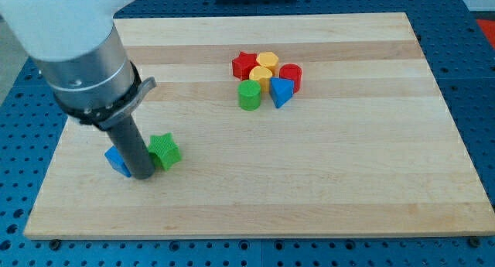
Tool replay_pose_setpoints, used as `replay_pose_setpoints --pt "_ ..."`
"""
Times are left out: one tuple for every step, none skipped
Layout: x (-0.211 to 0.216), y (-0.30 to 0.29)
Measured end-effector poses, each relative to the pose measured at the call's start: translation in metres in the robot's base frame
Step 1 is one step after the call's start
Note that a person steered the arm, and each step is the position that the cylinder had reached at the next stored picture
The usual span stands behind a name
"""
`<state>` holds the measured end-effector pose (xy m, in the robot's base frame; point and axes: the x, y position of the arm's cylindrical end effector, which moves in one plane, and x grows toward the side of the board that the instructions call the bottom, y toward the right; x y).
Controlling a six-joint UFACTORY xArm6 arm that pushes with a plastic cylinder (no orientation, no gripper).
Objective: Slide the blue cube above the green star
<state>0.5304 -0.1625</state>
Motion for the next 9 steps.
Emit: replay_pose_setpoints --pt "-0.008 -0.004" --pt "0.01 -0.026" --pt "0.014 -0.068" --pt "0.012 -0.086" --pt "-0.004 -0.077" --pt "-0.027 -0.055" --pt "-0.051 -0.042" --pt "-0.054 -0.052" --pt "-0.056 -0.07"
